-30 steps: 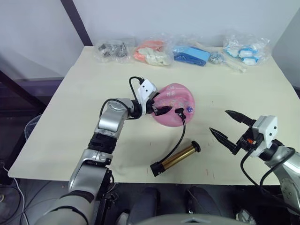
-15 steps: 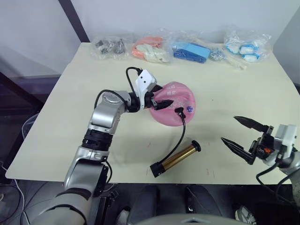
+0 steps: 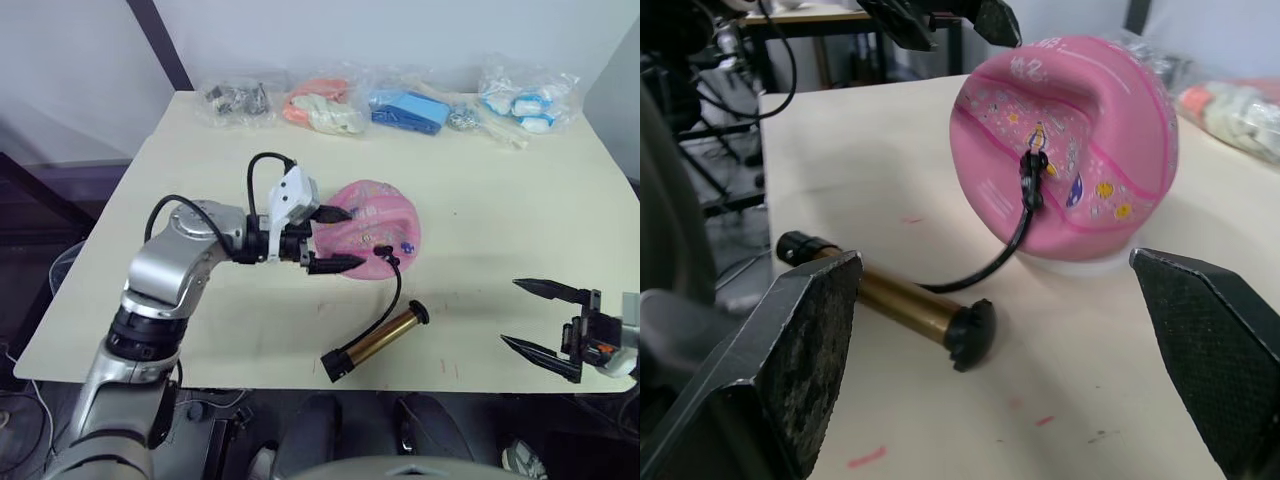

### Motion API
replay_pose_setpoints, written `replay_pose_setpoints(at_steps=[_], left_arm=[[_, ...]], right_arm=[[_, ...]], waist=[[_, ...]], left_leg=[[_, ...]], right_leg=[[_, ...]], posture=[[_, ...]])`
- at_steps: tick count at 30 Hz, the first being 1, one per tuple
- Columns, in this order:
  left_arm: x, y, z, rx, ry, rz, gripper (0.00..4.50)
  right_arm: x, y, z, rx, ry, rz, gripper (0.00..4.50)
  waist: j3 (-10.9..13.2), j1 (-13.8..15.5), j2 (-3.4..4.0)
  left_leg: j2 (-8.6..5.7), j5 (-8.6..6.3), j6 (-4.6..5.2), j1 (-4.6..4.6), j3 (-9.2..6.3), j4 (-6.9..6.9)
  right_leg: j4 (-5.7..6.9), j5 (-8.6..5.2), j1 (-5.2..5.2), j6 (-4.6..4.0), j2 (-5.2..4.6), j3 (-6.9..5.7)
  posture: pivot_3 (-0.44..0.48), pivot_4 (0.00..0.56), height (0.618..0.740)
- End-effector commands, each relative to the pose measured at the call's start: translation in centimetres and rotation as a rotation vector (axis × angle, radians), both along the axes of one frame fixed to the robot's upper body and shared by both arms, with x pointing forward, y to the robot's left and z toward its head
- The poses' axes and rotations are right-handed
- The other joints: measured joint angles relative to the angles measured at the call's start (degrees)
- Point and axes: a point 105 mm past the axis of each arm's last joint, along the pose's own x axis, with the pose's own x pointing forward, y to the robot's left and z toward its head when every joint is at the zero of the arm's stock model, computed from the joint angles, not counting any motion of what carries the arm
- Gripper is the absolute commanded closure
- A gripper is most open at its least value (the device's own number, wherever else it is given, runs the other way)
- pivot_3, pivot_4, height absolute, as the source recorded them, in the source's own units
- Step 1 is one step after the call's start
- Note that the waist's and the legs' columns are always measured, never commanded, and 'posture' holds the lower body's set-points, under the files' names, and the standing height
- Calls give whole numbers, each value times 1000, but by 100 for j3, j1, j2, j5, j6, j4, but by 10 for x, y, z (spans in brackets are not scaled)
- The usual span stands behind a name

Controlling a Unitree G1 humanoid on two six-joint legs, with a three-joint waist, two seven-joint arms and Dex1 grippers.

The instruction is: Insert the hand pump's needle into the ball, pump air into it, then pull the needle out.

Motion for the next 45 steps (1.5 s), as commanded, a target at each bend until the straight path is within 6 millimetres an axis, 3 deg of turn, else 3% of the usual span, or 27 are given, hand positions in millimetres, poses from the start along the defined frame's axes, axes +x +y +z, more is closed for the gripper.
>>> replay_pose_setpoints(at_steps=[1, 13, 19, 39, 45], left_arm=[[-19, -6, -15, 50, 41, -77, 100], [38, 7, -11, 7, -69, 161, 100], [57, 14, -10, -1, -111, 222, 100], [67, 13, 16, -112, -186, 250, 100], [64, 17, 39, -201, -225, 230, 100]], right_arm=[[-5, -4, 3, -22, -20, -1, 0], [-3, -2, 9, 5, -55, -31, 0], [5, -5, 20, 55, -117, -85, 0], [14, -5, 36, 124, -175, -139, 0], [15, -4, 40, 136, -189, -148, 0]], waist=[[0, 3, 1], [-1, -11, 3], [-1, -22, 3], [-1, -18, 3], [-1, -21, 3]], left_leg=[[0, -1, 2, 1, -1, 4], [0, 0, 1, 6, 4, 17], [0, 0, 1, 5, 5, 21], [0, 0, 0, 3, 4, 30], [0, 1, -1, 3, 5, 30]], right_leg=[[1, 0, 5, 0, 0, 1], [6, 2, 10, 2, 4, 1], [9, 4, 10, 4, 4, 1], [17, 6, 8, 4, 5, 0], [17, 6, 8, 4, 5, 1]], posture=[[0, 150, 740], [0, 150, 740], [0, 150, 740], [0, 150, 740], [0, 150, 740]])
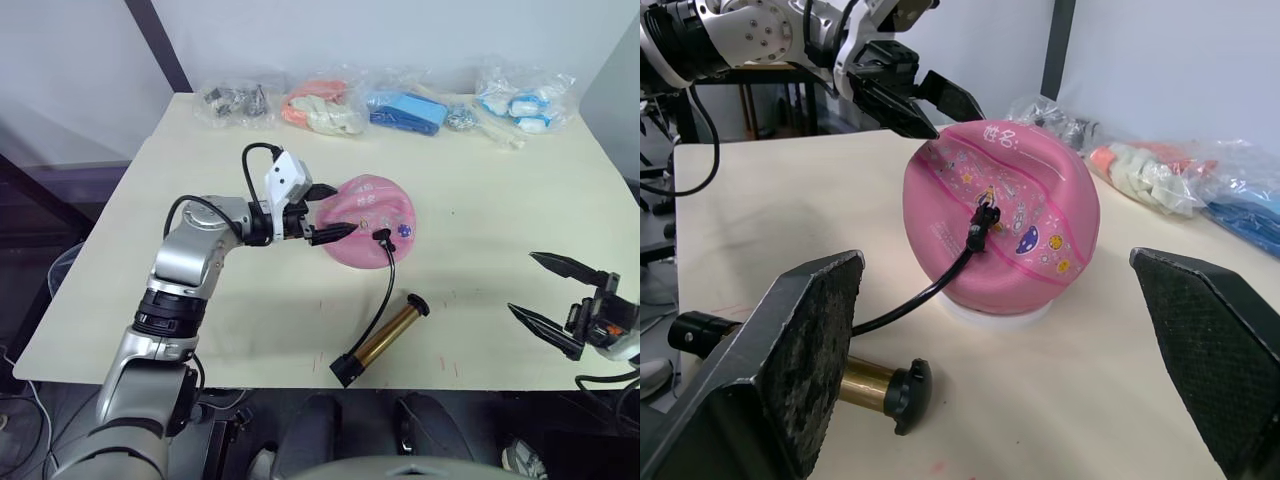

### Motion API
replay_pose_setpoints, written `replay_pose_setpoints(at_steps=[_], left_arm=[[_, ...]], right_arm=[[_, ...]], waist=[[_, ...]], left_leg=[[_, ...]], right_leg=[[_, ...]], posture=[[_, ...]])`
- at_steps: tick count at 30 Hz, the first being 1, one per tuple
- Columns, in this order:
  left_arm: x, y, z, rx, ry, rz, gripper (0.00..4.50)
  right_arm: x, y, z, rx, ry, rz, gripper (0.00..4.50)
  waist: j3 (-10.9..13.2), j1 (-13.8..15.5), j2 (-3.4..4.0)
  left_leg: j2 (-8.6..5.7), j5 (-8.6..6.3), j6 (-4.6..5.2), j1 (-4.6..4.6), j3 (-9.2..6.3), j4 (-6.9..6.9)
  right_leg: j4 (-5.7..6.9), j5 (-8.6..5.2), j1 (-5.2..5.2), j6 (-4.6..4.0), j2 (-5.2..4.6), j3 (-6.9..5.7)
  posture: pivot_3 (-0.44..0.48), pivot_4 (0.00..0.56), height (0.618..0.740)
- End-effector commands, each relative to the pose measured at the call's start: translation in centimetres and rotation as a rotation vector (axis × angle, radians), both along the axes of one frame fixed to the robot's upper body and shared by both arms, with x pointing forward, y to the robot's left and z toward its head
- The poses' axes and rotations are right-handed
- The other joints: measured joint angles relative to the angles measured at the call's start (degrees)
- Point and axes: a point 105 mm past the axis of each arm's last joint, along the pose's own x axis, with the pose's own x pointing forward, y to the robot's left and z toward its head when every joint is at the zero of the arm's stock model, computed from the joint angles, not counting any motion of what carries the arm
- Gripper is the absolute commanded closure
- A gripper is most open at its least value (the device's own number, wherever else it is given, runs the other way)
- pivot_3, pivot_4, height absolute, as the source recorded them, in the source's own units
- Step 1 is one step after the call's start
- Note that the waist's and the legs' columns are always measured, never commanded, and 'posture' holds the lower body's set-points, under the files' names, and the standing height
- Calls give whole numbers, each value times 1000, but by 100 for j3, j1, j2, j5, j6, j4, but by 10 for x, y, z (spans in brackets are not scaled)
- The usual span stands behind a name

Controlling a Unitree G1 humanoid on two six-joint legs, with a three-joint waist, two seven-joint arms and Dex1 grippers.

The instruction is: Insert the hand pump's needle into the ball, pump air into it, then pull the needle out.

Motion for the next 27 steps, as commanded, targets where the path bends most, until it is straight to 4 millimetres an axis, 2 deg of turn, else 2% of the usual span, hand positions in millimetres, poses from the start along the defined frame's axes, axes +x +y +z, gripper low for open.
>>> replay_pose_setpoints(at_steps=[1, 4, 11, 15, 19, 22, 27], left_arm=[[-8, 0, 30, -77, -81, -50, 100], [-19, 0, 36, -110, -76, -105, 100], [-59, -8, 20, -55, 41, -260, 100], [-75, -15, 1, 21, 119, -291, 100], [-83, -21, -31, 164, 176, -274, 100], [-89, -24, -45, 234, 189, -275, 100], [-103, -42, -71, 313, 223, -266, 100]], right_arm=[[-3, 0, 14, 8, -63, -2, 0], [-5, 0, 14, 9, -55, -1, 0], [-12, -4, 10, -12, -21, 20, 0], [-14, -6, 7, -35, 3, 45, 0], [-17, -5, 3, -48, 36, 76, 0], [-19, -4, 1, -56, 54, 86, 0], [-26, -4, -5, -78, 79, 102, 0]], waist=[[0, -2, 0], [0, -2, 0], [-1, -7, 1], [-1, -6, 2], [-1, -4, 3], [-2, -1, 3], [-2, 7, 3]], left_leg=[[0, 0, 0, 1, 0, 1], [0, 0, 0, 0, 0, 2], [2, 0, 0, 1, 3, 1], [2, -4, 8, 5, 8, 3], [2, -12, 20, 4, 8, 2], [3, -12, 21, 5, 12, 3], [3, -16, 27, 4, 14, 3]], right_leg=[[1, 0, 0, 0, 0, 0], [2, 0, 0, 0, 0, 0], [1, 0, 0, 0, -1, 5], [6, 1, 1, 0, -1, 10], [6, 1, 1, 0, 1, 11], [6, 1, 1, 0, 1, 15], [6, 1, 1, 0, 0, 17]], posture=[[0, 150, 740], [0, 150, 740], [0, 150, 740], [0, 150, 740], [0, 150, 740], [0, 150, 740], [0, 150, 740]])
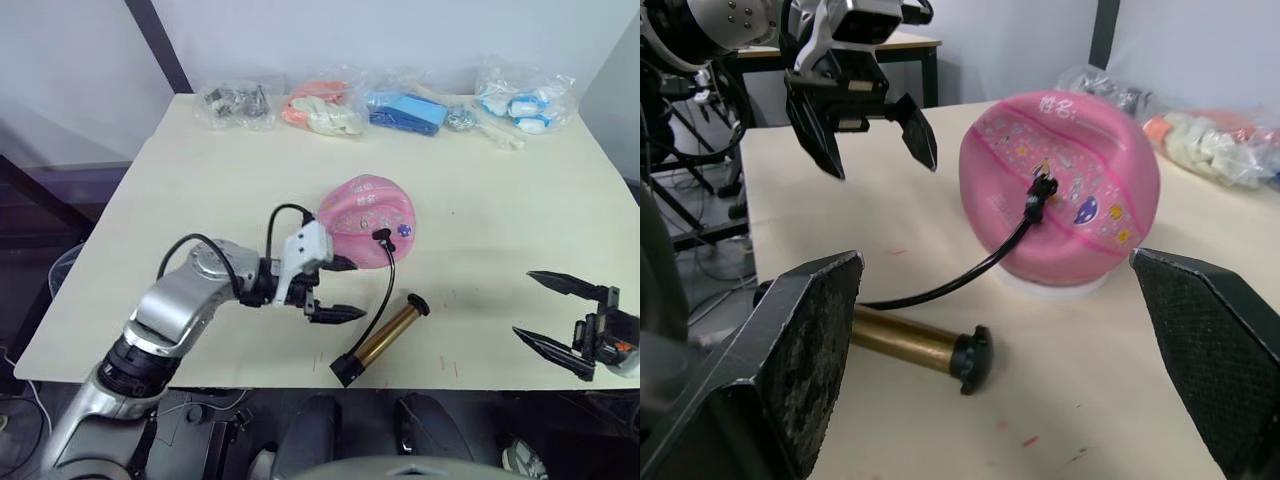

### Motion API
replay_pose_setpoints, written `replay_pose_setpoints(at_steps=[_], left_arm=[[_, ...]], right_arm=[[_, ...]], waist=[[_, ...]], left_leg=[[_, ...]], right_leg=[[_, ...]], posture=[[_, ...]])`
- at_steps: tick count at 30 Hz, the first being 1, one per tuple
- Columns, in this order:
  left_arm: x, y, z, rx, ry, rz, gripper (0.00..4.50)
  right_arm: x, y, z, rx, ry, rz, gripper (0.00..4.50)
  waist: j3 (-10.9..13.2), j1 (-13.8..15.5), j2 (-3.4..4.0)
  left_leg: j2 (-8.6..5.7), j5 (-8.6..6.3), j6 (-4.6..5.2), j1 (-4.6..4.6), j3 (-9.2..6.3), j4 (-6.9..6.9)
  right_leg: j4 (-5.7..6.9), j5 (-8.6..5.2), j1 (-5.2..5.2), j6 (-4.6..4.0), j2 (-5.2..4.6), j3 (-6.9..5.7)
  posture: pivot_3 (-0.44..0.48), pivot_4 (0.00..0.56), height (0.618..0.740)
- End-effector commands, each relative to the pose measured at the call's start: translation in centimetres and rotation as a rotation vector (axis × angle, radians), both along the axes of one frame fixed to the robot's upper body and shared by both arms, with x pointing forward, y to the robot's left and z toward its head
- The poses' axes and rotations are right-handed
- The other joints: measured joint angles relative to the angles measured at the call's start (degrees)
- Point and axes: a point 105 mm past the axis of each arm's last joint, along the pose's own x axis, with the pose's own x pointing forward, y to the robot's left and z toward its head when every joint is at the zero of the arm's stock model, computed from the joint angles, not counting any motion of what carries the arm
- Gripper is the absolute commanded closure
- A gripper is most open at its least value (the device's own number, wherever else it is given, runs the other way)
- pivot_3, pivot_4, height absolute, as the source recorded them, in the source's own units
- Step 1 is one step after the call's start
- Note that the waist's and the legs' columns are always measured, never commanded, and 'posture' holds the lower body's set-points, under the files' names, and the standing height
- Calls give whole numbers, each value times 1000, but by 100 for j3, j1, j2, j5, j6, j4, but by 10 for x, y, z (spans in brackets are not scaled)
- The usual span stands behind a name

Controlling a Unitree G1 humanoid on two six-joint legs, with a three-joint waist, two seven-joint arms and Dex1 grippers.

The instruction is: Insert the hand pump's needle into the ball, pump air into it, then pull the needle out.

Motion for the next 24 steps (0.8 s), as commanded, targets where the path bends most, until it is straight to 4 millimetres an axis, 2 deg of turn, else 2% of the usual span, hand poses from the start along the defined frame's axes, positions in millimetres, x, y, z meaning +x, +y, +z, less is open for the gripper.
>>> replay_pose_setpoints(at_steps=[1, 7, 14, 24], left_arm=[[-13, -13, -12, 63, -26, -19, 100], [-24, -22, -32, 137, 28, -23, 100], [-23, -31, -54, 204, 66, 57, 100], [-15, -37, -72, 269, 67, 111, 100]], right_arm=[[-5, -2, 7, -26, -28, 8, 0], [-11, -1, 4, -43, -10, 19, 0], [-14, 0, 4, -40, -9, 17, 0], [-16, 2, 2, -34, -9, 10, 0]], waist=[[0, 1, 0], [-1, -4, 1], [-2, 0, 3], [-4, 2, 6]], left_leg=[[0, -1, 1, 0, 1, 0], [3, -2, 3, 4, 6, 0], [3, -2, 3, 4, 10, 2], [3, -2, 3, 6, 15, 3]], right_leg=[[0, 0, 0, 0, 0, 0], [4, 0, 0, 0, 2, 5], [5, 0, 0, 0, 3, 7], [6, 0, 0, 0, 3, 11]], posture=[[0, 150, 740], [0, 150, 740], [0, 150, 740], [0, 150, 740]])
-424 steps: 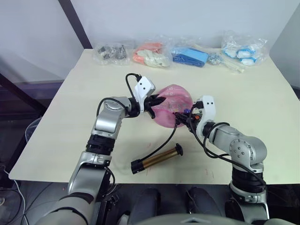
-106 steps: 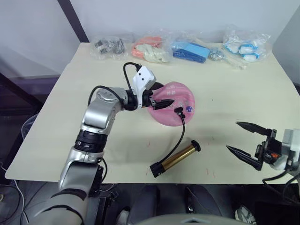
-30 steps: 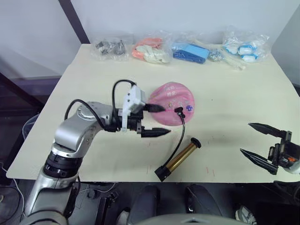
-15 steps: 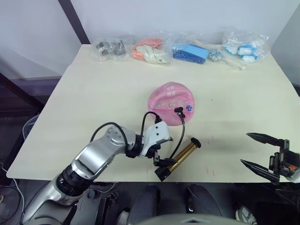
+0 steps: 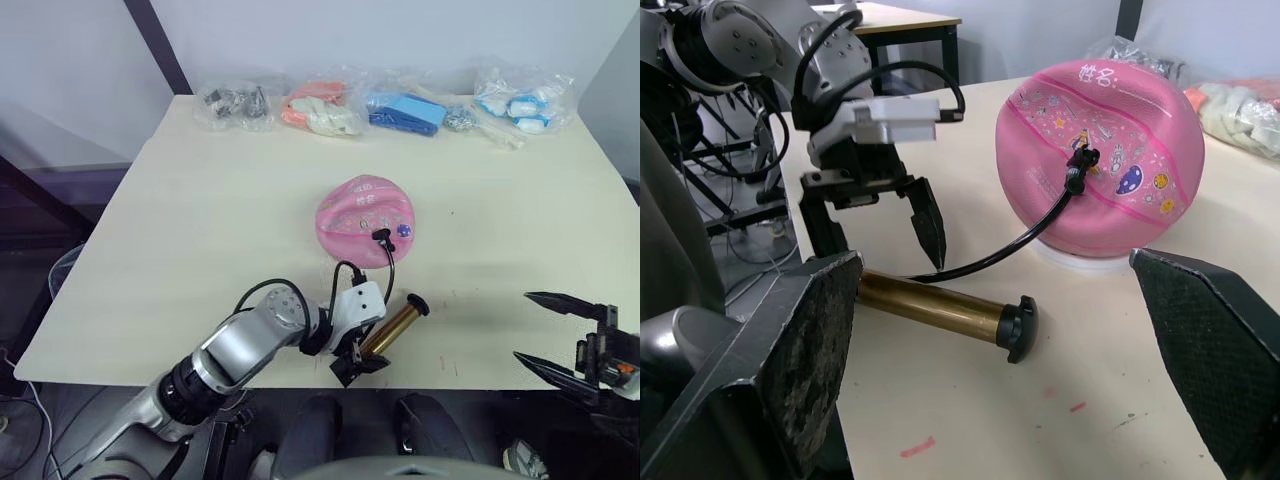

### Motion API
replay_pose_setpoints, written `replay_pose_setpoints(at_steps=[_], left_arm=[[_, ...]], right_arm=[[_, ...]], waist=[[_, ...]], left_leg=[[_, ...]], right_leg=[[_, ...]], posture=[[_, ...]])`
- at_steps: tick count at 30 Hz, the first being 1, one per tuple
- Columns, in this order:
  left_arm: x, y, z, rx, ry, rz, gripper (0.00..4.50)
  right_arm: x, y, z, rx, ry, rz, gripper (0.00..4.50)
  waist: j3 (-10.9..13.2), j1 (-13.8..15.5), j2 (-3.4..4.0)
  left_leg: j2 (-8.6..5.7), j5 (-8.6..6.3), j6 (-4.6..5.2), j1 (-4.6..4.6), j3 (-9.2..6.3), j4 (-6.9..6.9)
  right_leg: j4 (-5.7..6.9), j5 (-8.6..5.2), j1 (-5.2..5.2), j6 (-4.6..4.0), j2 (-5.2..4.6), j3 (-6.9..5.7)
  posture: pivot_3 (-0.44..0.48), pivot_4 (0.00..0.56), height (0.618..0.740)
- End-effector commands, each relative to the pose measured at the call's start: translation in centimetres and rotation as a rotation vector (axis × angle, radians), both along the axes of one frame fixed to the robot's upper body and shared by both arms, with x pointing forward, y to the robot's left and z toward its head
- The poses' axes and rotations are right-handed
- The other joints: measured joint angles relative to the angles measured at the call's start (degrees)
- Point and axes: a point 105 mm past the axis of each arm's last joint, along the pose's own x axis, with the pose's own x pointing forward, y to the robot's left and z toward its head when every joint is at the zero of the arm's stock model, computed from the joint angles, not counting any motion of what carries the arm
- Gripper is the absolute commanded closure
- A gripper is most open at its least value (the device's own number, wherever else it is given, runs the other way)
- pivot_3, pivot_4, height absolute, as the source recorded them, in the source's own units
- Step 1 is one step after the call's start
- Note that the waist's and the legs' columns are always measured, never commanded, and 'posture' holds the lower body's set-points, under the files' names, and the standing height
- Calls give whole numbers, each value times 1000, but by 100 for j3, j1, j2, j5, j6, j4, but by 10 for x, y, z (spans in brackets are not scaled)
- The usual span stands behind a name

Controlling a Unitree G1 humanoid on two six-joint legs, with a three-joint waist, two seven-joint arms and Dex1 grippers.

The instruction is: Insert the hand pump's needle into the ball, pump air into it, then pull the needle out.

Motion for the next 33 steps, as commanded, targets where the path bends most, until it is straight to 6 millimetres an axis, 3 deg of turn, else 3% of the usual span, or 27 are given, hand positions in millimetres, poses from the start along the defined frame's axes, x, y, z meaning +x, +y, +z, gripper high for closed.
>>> replay_pose_setpoints(at_steps=[1, 10, 26, 33], left_arm=[[5, -4, -2, 22, -36, 3, 100], [11, -6, -6, 38, -60, 3, 100], [35, 21, 2, 146, -217, -131, 100], [37, 21, 0, 135, -214, -151, 100]], right_arm=[[-1, -1, 10, -8, -56, -12, 0], [-2, 1, 11, -10, -58, -8, 0], [-5, 4, 8, -46, -65, 60, 0], [-5, 6, 9, -44, -74, 56, 0]], waist=[[-1, 7, 1], [-2, 5, 3], [-3, 5, 5], [-3, 6, 5]], left_leg=[[0, 0, 0, 0, 0, 0], [0, 0, 0, 0, 1, 1], [0, 0, 0, 0, 4, 1], [0, 0, 0, -1, 3, 2]], right_leg=[[0, 0, 0, 0, 0, 0], [0, 0, 0, 0, -1, 2], [0, 0, 0, 0, -1, 2], [1, 1, 0, 1, 0, 1]], posture=[[0, 150, 740], [0, 150, 740], [0, 150, 740], [0, 150, 740]])
